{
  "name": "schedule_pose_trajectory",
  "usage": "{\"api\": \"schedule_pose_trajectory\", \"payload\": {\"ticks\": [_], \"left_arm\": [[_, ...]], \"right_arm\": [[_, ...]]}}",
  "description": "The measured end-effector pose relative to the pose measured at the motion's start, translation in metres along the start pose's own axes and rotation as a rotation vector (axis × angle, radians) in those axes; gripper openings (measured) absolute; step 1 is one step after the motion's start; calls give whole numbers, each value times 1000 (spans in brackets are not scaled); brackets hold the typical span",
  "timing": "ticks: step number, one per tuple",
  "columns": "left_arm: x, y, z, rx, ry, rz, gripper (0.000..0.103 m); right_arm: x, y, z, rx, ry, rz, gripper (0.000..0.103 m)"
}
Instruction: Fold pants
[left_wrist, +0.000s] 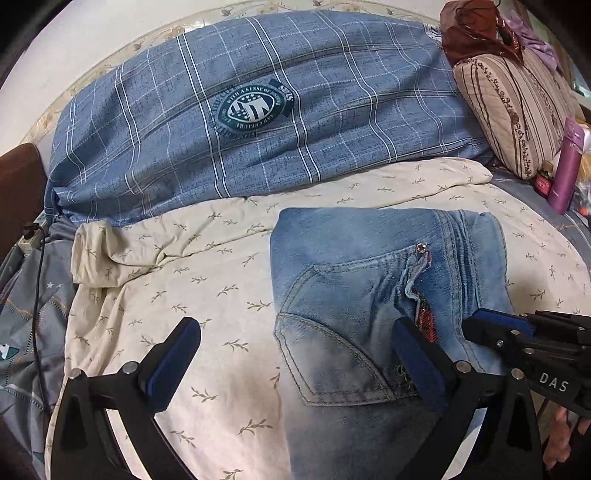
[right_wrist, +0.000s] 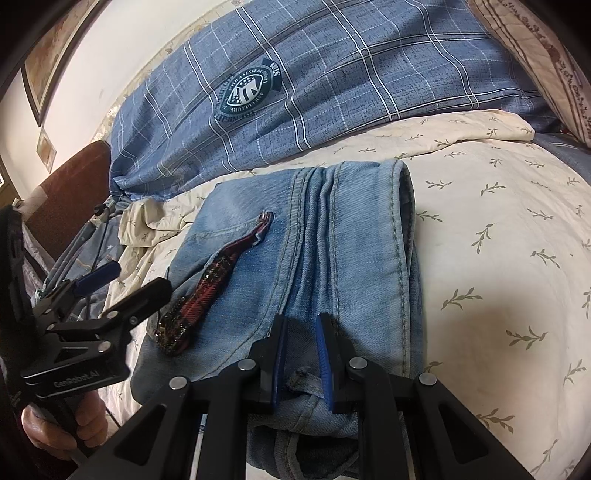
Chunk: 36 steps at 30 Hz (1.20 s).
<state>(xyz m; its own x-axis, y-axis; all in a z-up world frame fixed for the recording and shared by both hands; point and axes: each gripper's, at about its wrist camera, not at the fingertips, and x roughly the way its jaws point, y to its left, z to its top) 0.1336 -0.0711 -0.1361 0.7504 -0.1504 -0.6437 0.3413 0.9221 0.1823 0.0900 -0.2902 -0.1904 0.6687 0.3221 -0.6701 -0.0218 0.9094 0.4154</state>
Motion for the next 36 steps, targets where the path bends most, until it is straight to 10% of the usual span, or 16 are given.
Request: {"api": "schedule_pose_trajectory", "payload": {"ticks": [19, 28, 36], "left_arm": [[-17, 1, -10, -19, 0, -19, 103], [10, 16, -27, -140, 76, -144, 103], [-6, 14, -17, -98, -31, -78, 103]], "right_arm": [[-1, 3, -2, -9, -7, -12, 20], [0, 5, -3, -21, -8, -20, 20], [-19, 21, 1, -91, -87, -83, 20]]}}
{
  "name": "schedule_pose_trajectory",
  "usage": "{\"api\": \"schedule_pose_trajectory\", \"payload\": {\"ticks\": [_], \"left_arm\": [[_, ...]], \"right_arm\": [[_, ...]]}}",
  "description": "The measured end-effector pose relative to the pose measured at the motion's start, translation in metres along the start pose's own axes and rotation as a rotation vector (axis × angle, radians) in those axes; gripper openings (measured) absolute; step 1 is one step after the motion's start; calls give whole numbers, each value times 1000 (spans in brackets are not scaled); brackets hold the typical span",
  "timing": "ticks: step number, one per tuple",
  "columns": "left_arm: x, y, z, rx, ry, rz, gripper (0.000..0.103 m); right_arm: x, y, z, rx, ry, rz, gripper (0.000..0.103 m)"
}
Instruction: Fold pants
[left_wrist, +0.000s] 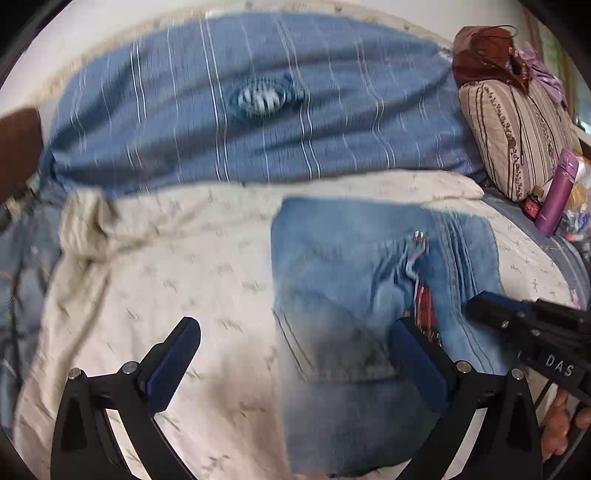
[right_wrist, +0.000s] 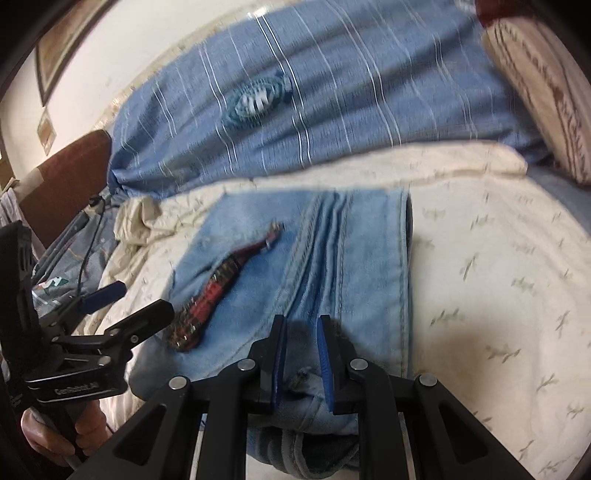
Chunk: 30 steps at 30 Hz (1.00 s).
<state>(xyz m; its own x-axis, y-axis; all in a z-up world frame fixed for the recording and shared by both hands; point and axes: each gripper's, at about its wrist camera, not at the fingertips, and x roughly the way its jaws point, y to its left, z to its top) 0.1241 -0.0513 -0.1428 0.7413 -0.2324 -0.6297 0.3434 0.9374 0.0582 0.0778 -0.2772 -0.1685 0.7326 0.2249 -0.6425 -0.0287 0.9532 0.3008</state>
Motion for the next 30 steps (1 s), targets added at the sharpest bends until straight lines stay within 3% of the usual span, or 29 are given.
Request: {"api": "schedule_pose_trajectory", "payload": {"ticks": [3, 5, 12, 15, 23, 26, 30], "left_arm": [[-6, 5, 6, -16, -47, 15, 103], [3, 12, 9, -40, -20, 8, 103], [45, 20, 5, -84, 144, -15, 103], [50, 21, 2, -96, 162, -34, 103], [61, 33, -2, -193, 251, -93, 103], [50, 38, 0, -226, 261, -110, 103], [25, 41, 5, -224, 207, -117, 103]], "right_arm": [[-10, 0, 6, -3, -80, -17, 20], [-11, -3, 13, 8, -120, -24, 20], [19, -17, 35, 66, -79, -60, 20], [44, -29, 36, 109, 5, -65, 20], [44, -28, 28, 60, 1, -69, 20], [30, -26, 25, 68, -3, -63, 20], [7, -19, 19, 36, -49, -44, 21]]}}
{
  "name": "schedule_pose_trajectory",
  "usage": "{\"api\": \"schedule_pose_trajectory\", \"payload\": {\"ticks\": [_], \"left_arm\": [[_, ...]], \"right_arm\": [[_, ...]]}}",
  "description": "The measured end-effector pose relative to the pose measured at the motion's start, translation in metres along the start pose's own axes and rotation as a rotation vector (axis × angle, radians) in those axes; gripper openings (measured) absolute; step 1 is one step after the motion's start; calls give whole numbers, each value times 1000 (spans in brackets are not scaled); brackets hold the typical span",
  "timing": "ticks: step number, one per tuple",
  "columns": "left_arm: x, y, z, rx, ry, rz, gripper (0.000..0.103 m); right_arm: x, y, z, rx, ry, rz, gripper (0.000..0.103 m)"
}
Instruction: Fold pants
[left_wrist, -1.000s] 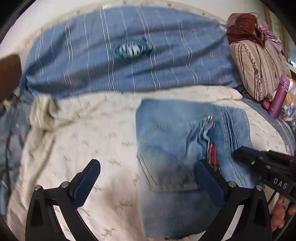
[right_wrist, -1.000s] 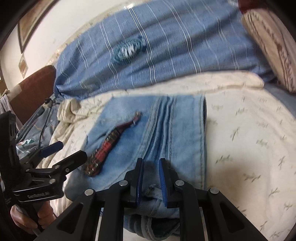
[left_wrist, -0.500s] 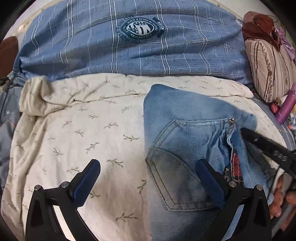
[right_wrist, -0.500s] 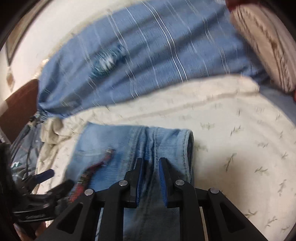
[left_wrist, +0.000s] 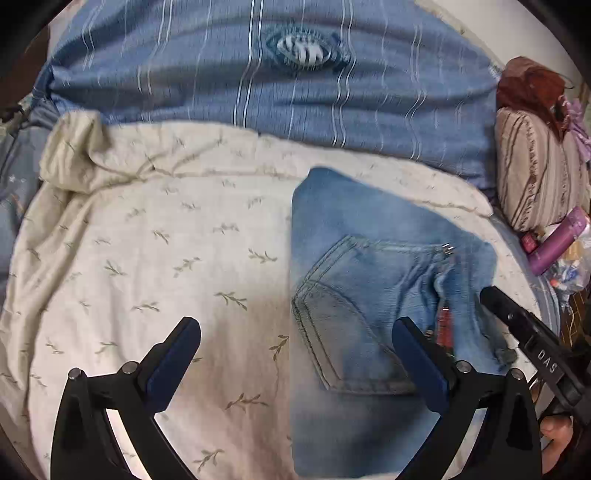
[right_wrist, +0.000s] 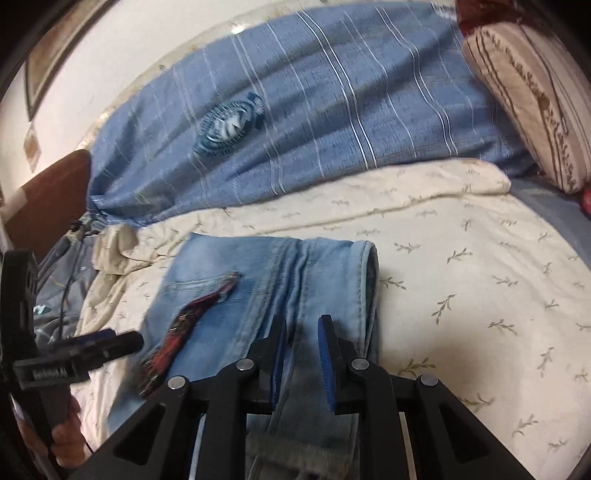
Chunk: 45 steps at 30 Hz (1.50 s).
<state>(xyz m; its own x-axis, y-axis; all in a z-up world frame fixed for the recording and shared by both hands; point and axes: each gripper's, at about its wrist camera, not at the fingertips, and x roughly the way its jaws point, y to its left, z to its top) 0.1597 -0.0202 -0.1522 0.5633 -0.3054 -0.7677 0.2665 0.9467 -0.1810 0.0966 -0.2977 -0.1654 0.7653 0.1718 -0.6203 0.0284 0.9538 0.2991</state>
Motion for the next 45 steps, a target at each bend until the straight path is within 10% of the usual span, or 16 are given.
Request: {"api": "schedule_pose_trajectory", "payload": {"ticks": [16, 28, 31, 34, 45], "left_arm": [[-9, -25, -37, 270, 43, 111, 103], [-13, -6, -31, 141, 48, 21, 103], [-25, 4, -22, 70, -22, -27, 103], [-22, 18, -16, -26, -28, -74, 103], [27, 35, -15, -239, 153, -342, 103]], "right_arm": [[-21, 33, -41, -138, 91, 27, 25], [-30, 18, -36, -38, 80, 110, 32], [-51, 4, -31, 23, -16, 120, 73], [-66, -15, -27, 97, -93, 120, 76], [-21, -73, -33, 406, 141, 226, 76]]}}
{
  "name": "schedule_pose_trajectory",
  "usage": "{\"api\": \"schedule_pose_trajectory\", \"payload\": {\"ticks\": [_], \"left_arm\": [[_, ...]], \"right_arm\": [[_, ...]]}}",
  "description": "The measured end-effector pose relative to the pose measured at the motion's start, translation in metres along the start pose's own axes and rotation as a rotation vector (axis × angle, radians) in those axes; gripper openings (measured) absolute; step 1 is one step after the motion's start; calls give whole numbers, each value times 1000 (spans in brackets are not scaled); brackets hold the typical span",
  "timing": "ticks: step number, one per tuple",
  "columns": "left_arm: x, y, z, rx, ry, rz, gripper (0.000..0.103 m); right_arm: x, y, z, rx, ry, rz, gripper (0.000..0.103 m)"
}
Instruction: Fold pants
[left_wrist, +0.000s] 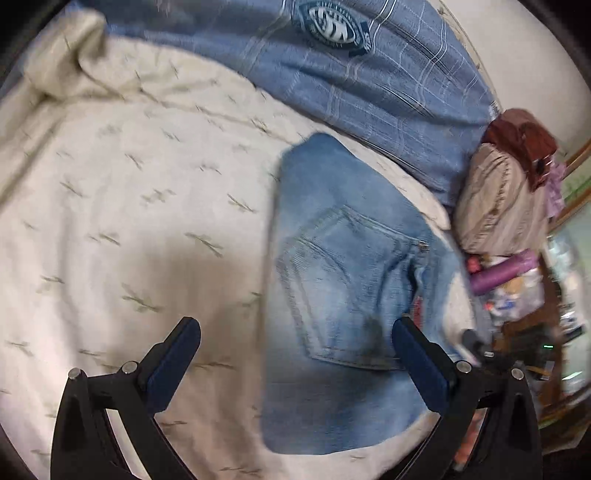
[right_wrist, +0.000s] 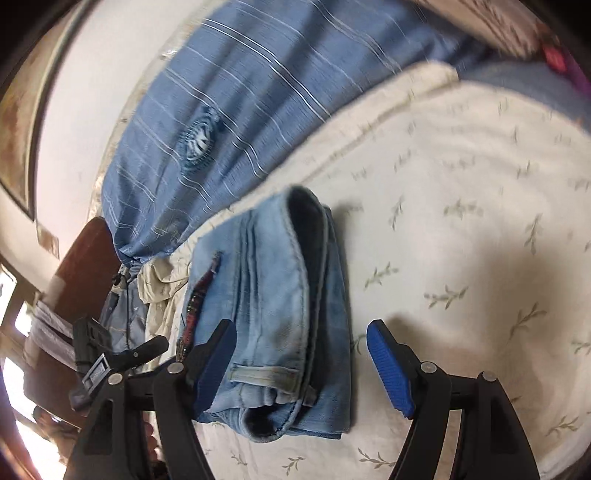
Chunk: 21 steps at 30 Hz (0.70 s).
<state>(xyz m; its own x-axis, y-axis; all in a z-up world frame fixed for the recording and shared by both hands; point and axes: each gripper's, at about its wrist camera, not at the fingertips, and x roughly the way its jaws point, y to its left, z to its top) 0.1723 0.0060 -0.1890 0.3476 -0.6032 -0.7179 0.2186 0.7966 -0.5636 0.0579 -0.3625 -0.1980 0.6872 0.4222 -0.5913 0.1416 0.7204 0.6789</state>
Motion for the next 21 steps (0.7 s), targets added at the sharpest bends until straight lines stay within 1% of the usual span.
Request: {"api": "schedule_pose_trajectory", "payload": {"ticks": [2, 4, 6, 9, 12, 13, 16, 17, 19, 21], "left_arm": [[5, 2, -1, -21, 19, -34, 103], [8, 3, -1, -24, 25, -39, 103], [11, 2, -1, -13, 20, -53, 103], [13, 0, 1, 7, 27, -79, 103], [19, -5, 2, 33, 27, -70, 103], [20, -7, 3, 37, 26, -79, 103], [25, -12, 3, 51, 53, -144, 103], [26, -15, 2, 62, 59, -153, 103], [28, -22, 0, 99, 61, -137, 103], [32, -27, 0, 124, 57, -119, 103]], "right_arm": [[6, -5, 2, 35, 14, 30, 76], [13, -11, 4, 68, 36, 51, 76], [22, -14, 4, 91, 64, 43, 76], [29, -12, 8, 84, 62, 55, 76], [36, -7, 8, 78, 72, 74, 77], [39, -5, 7, 76, 81, 90, 77], [43, 1, 7, 62, 93, 113, 77], [43, 3, 7, 54, 94, 126, 77], [42, 6, 6, 40, 99, 141, 77], [47, 6, 5, 22, 110, 118, 77]]}}
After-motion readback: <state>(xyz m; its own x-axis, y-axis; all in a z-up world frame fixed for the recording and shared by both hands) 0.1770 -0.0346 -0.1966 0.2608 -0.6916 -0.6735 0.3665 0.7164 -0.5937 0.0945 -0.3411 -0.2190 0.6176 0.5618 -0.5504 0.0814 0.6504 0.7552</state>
